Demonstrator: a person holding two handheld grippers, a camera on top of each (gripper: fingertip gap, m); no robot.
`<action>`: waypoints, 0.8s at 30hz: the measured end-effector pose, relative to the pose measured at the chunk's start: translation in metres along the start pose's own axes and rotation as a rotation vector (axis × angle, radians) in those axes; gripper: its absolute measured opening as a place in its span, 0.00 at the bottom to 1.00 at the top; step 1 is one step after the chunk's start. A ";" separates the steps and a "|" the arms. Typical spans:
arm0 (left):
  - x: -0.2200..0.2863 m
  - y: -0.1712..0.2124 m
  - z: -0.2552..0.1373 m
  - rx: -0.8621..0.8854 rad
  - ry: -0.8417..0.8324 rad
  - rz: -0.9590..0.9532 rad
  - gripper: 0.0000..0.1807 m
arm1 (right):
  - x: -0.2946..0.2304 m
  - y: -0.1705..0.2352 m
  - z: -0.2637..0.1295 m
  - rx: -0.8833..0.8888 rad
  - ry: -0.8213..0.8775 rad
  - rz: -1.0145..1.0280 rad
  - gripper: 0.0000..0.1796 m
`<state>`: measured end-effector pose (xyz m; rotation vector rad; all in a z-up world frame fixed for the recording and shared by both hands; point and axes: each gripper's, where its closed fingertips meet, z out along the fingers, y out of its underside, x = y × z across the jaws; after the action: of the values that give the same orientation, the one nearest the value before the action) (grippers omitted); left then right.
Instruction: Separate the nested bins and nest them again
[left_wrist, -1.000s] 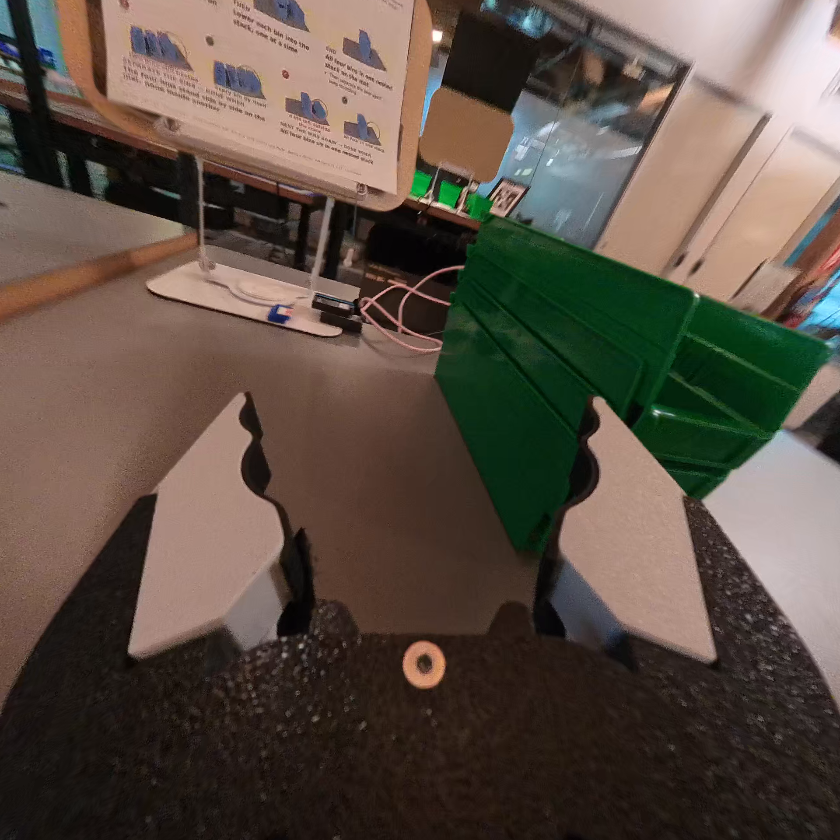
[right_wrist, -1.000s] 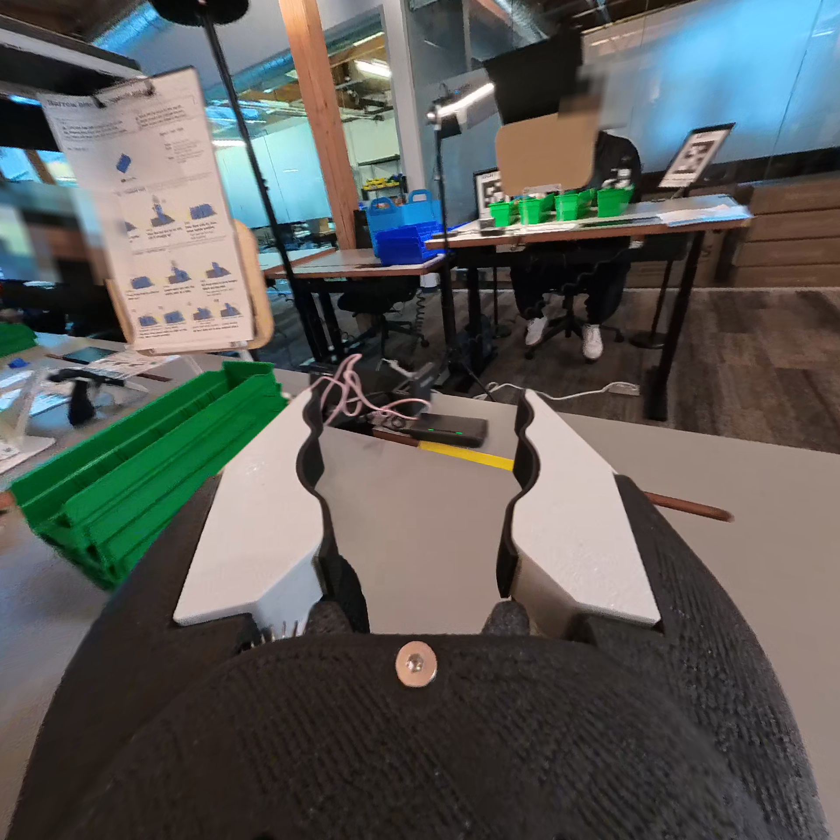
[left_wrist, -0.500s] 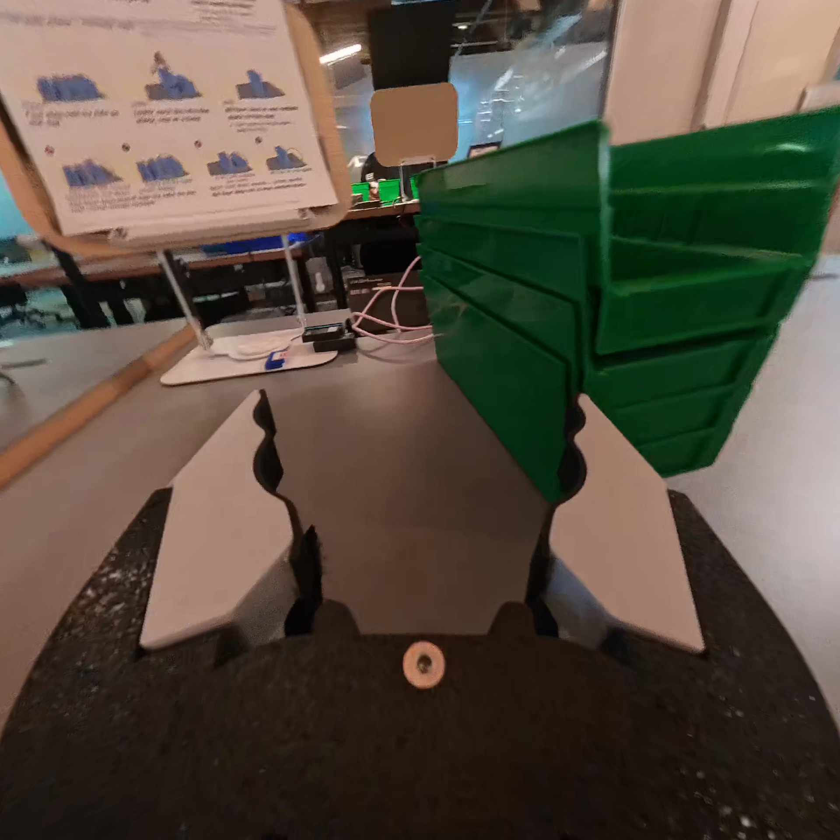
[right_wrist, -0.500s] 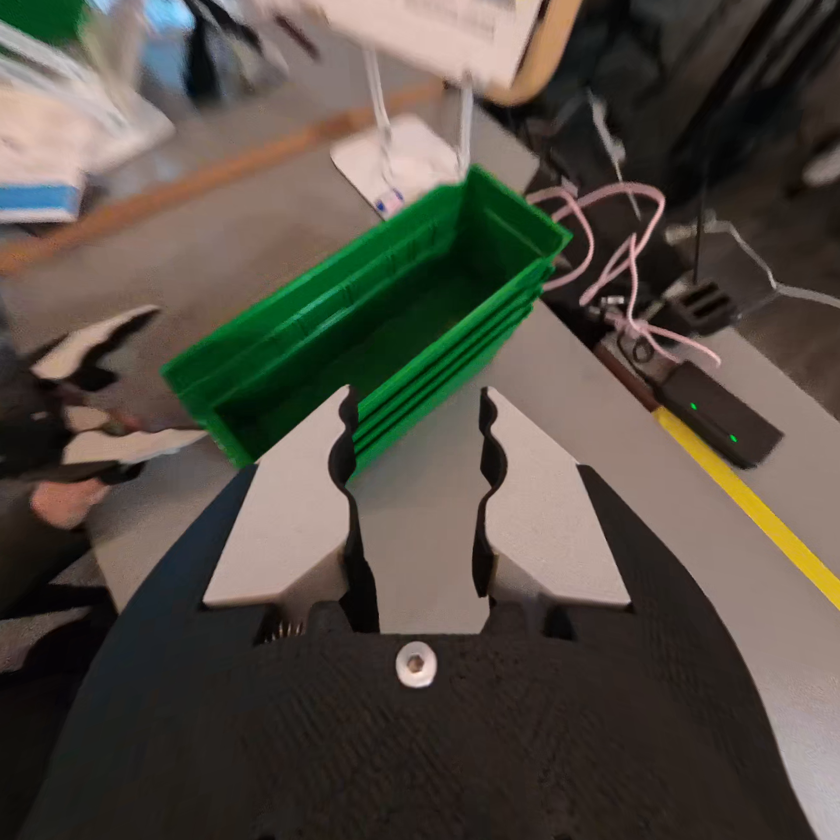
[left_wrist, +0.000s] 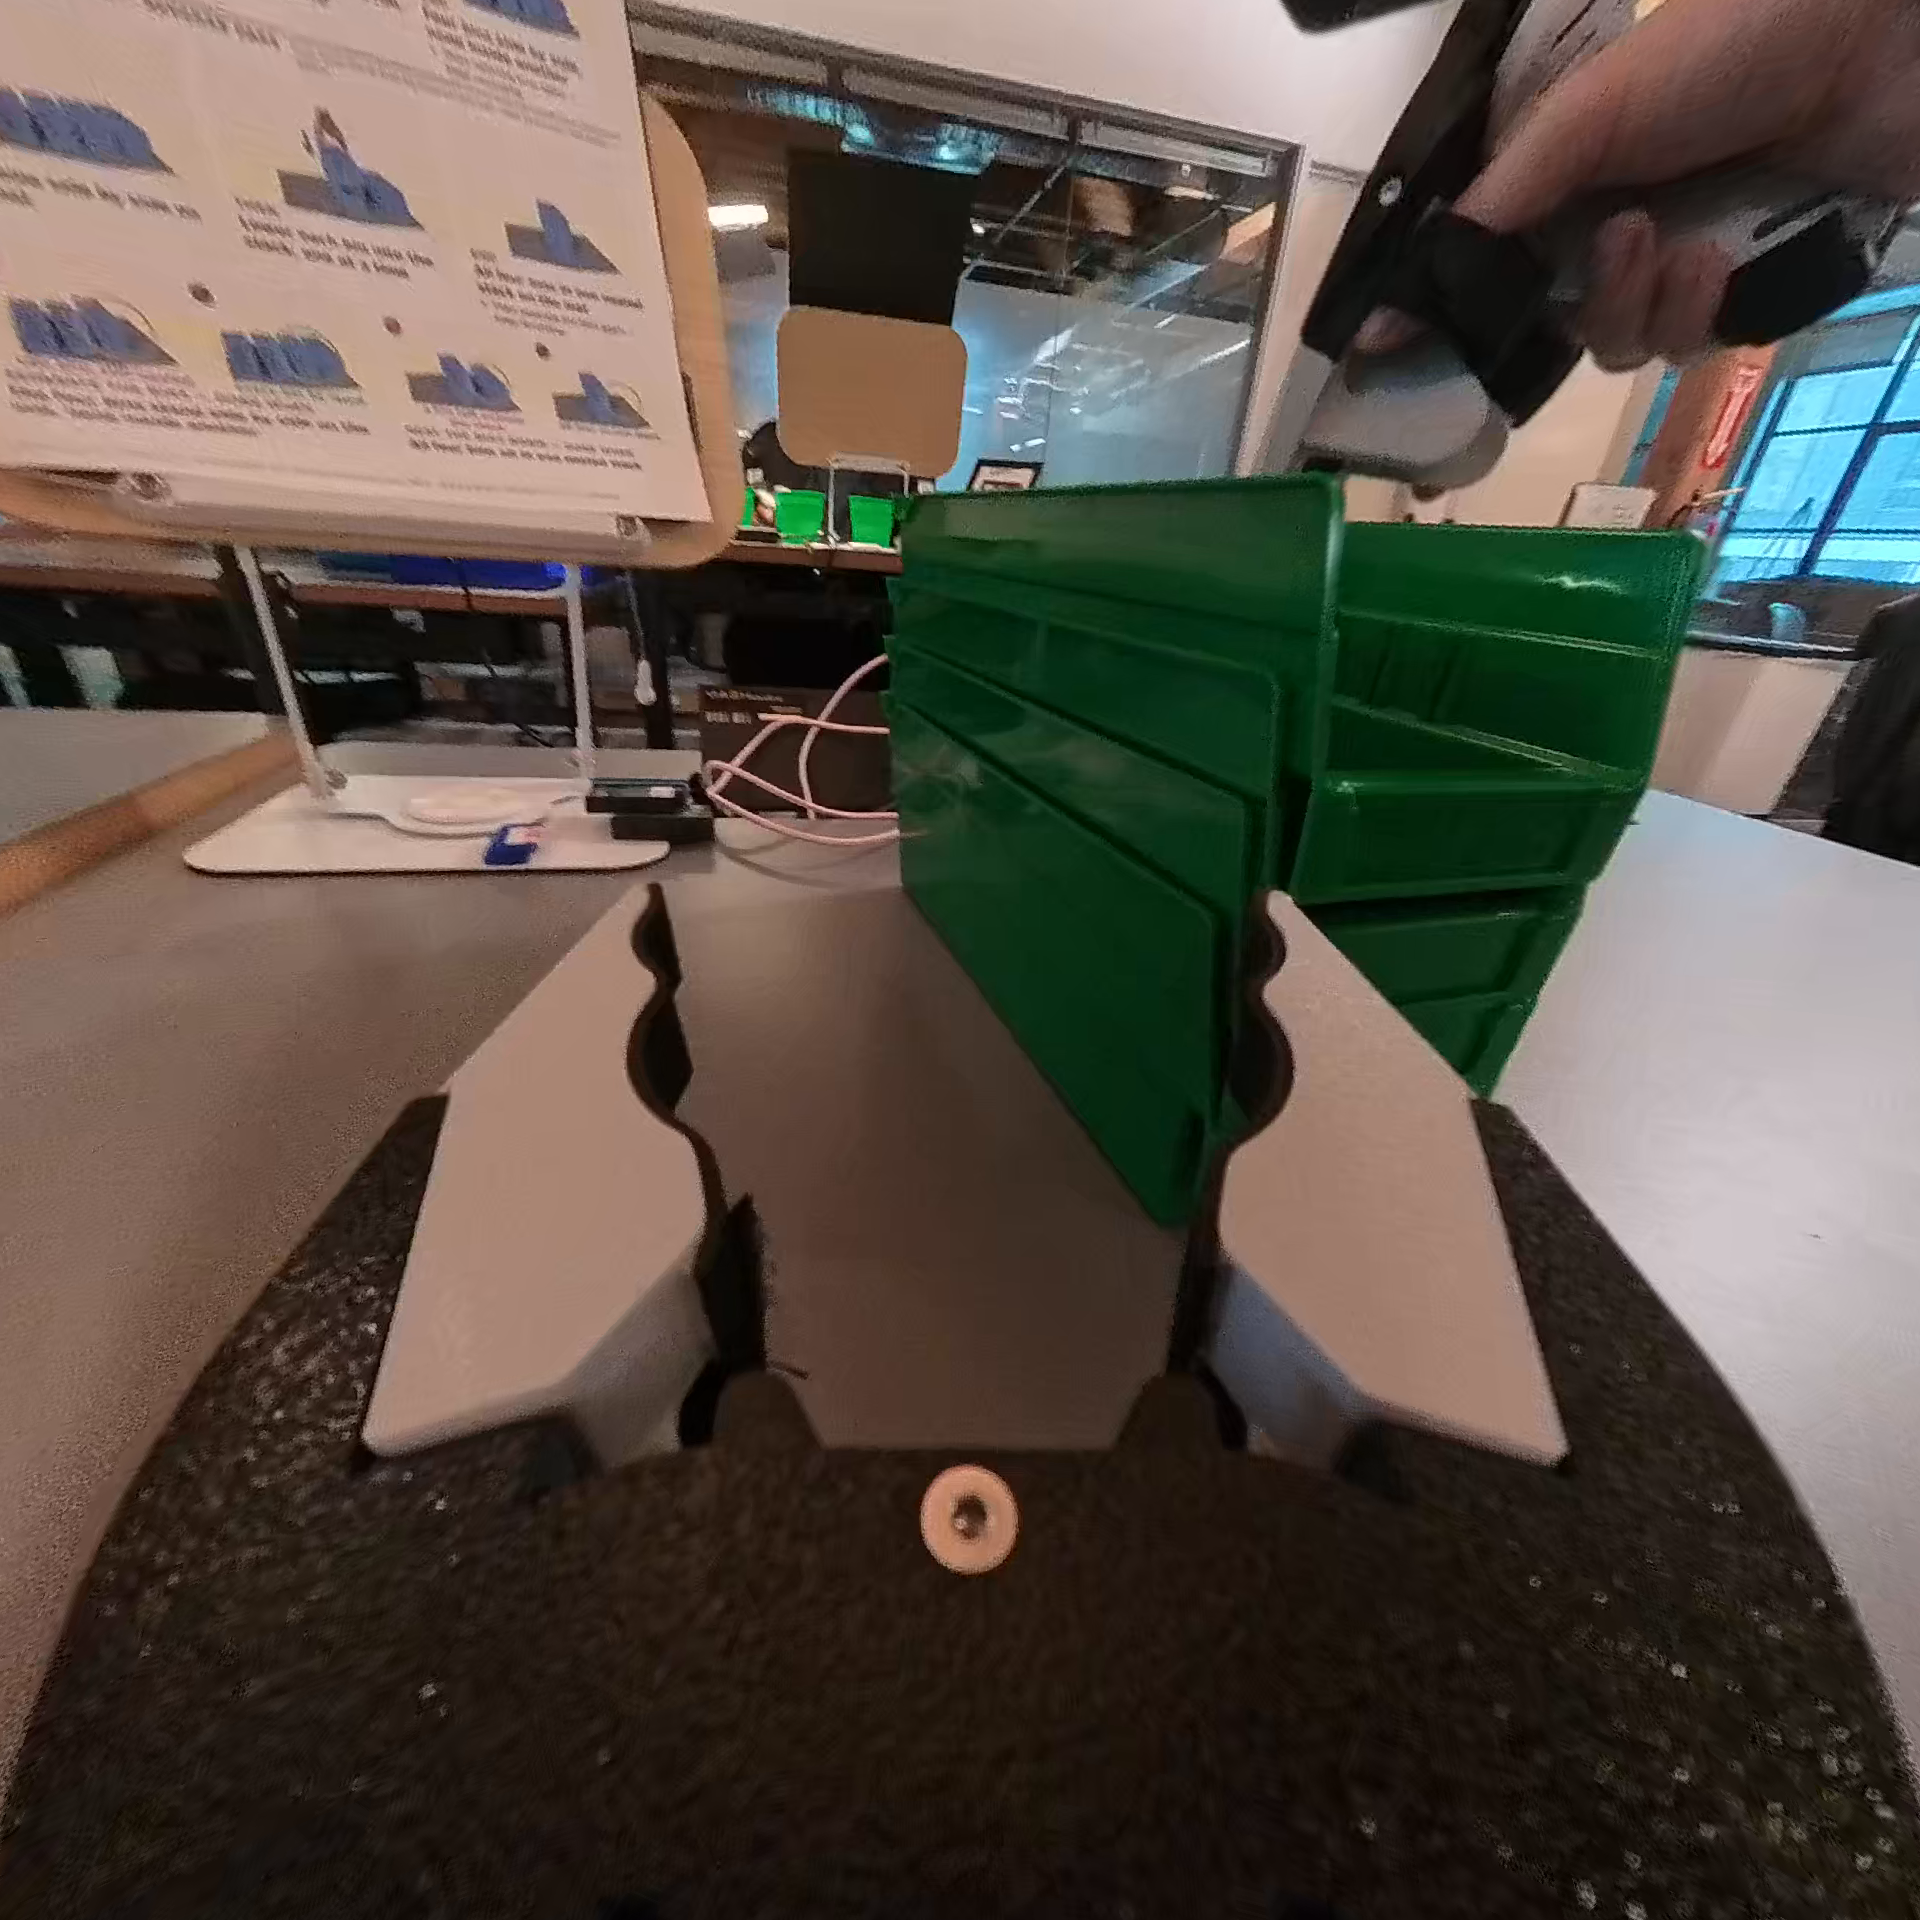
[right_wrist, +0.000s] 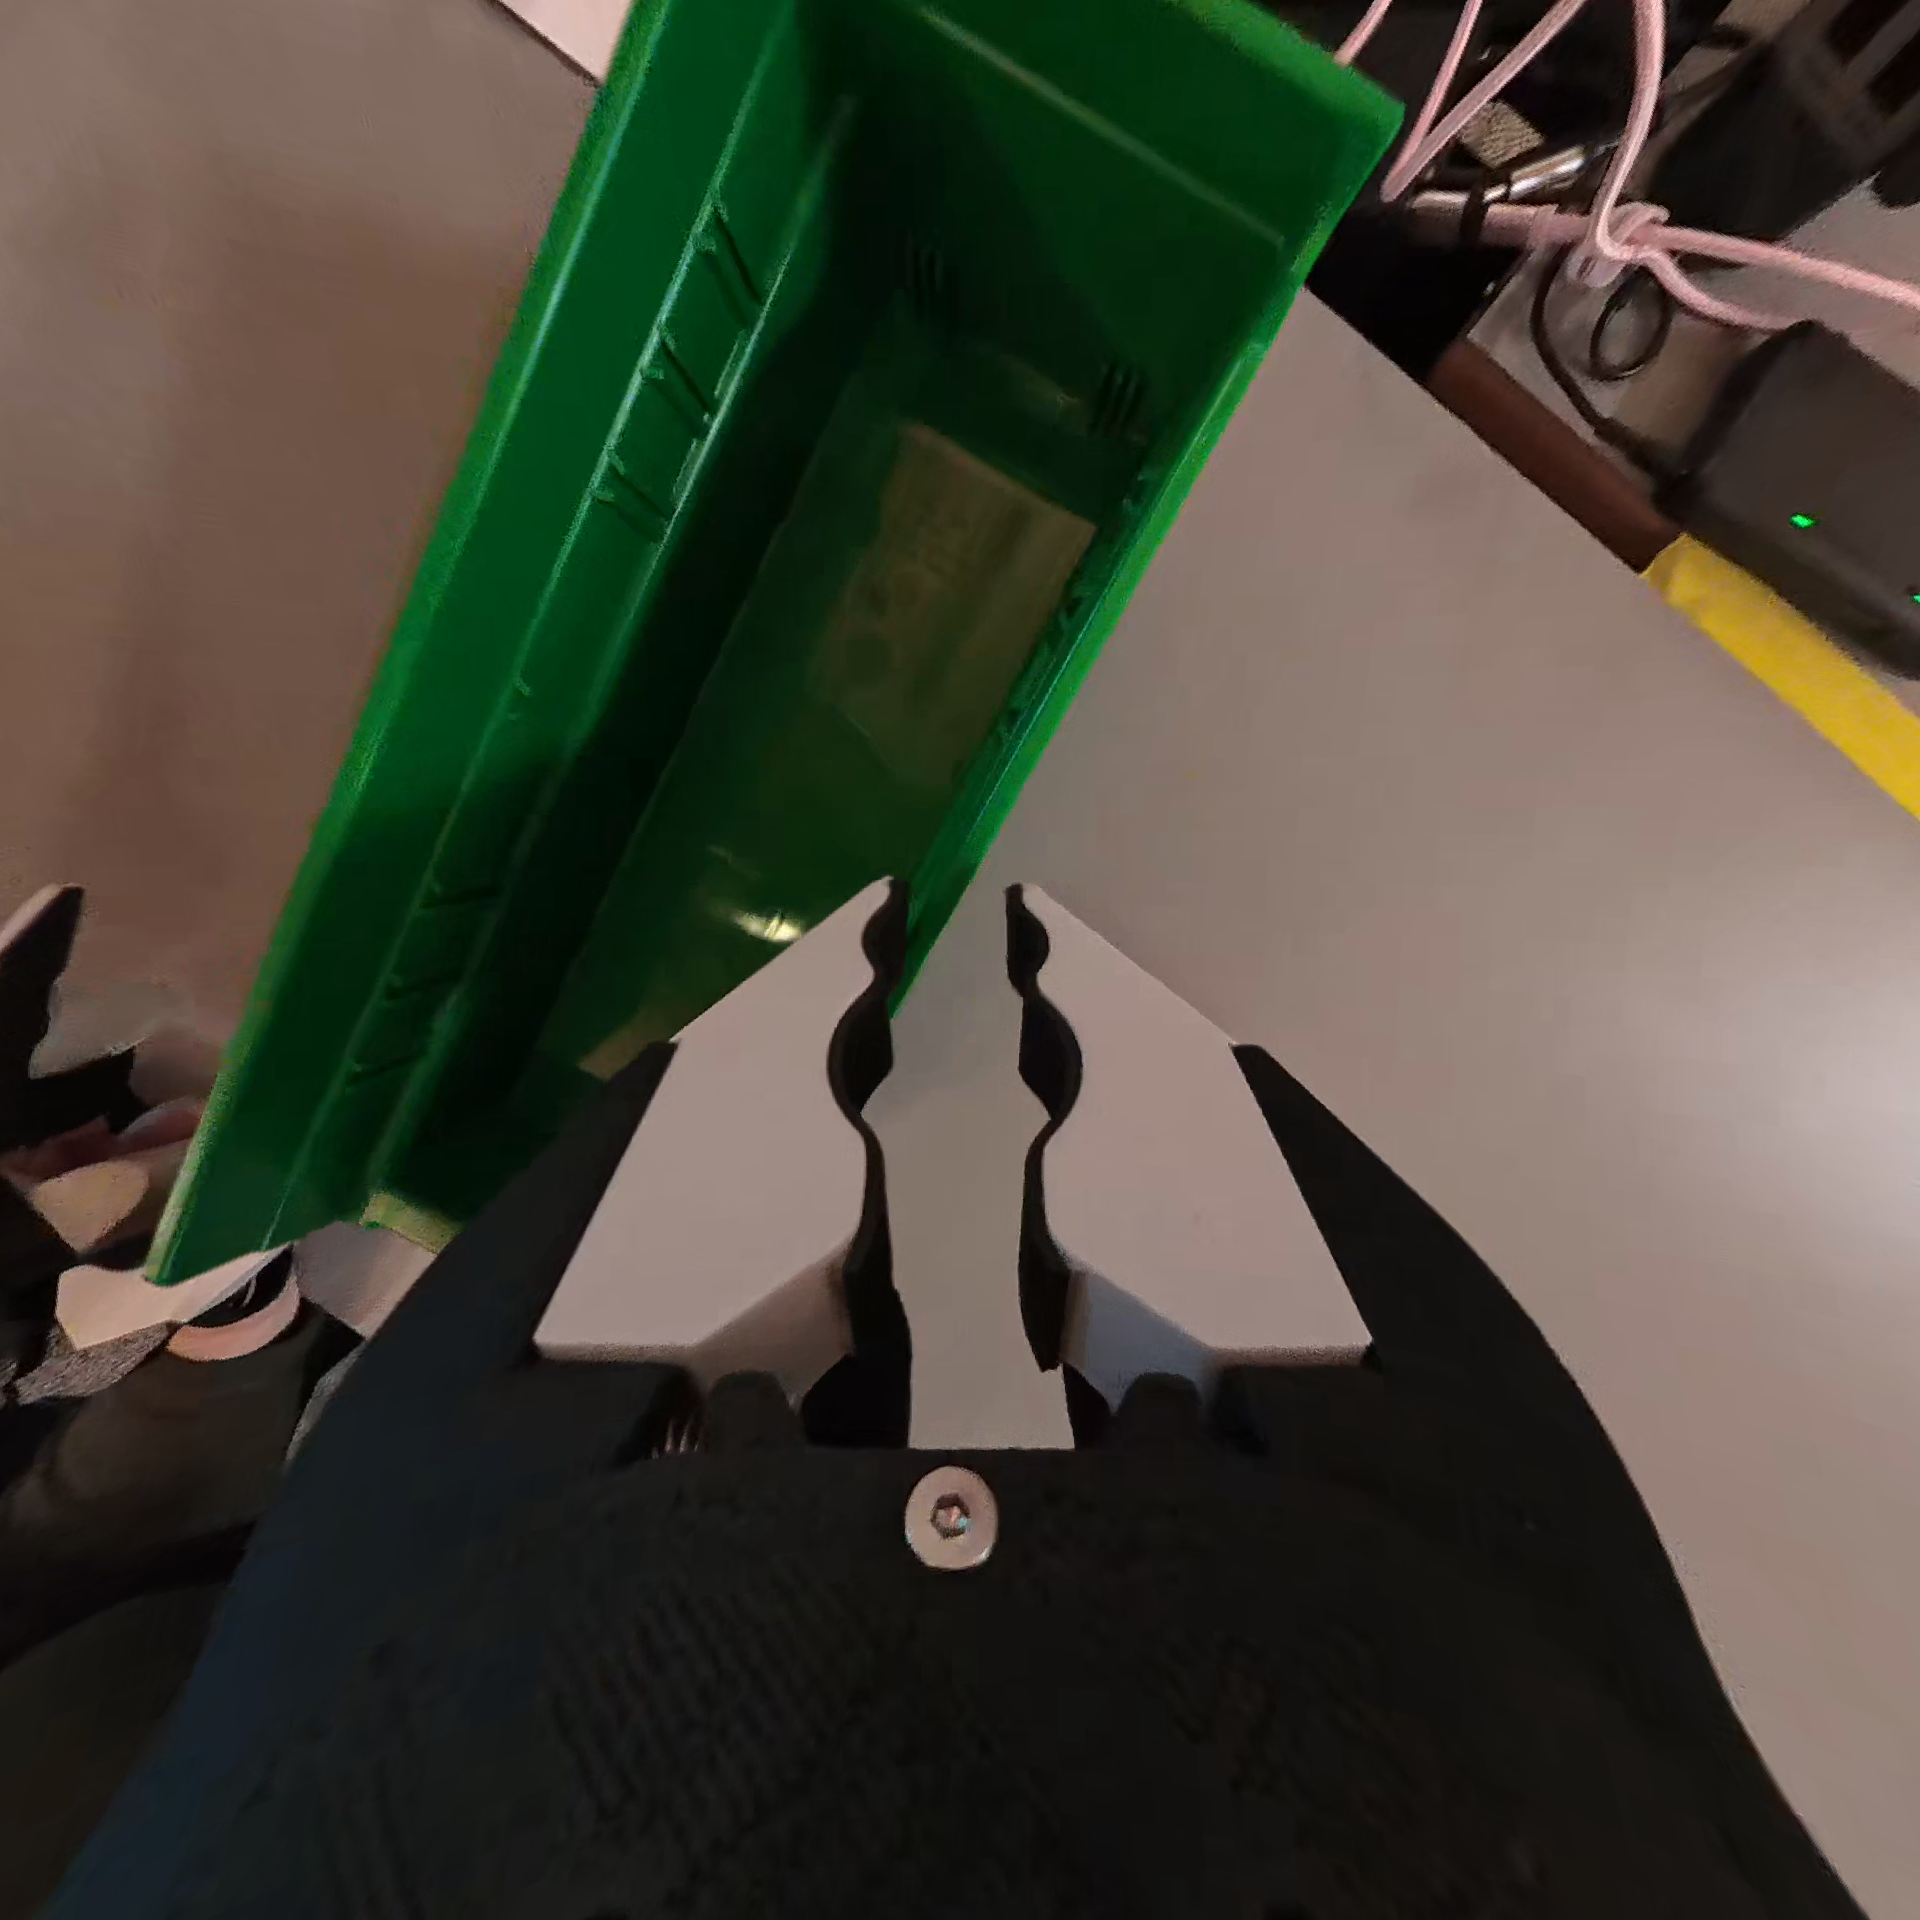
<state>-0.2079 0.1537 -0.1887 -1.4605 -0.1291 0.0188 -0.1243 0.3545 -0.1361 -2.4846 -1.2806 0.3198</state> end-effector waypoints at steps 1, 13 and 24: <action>0.001 0.003 0.001 -0.013 0.013 -0.014 0.58 | 0.000 -0.002 0.000 0.000 0.014 -0.004 0.08; 0.003 0.011 0.004 -0.058 0.038 -0.042 0.54 | -0.016 -0.012 -0.009 -0.074 0.017 -0.023 0.02; 0.003 0.012 0.004 -0.062 0.038 -0.048 0.54 | 0.010 -0.034 -0.097 0.136 -0.146 0.057 0.01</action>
<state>-0.2048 0.1596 -0.1997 -1.5181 -0.1346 -0.0529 -0.1110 0.3633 -0.0335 -2.4223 -1.2009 0.5925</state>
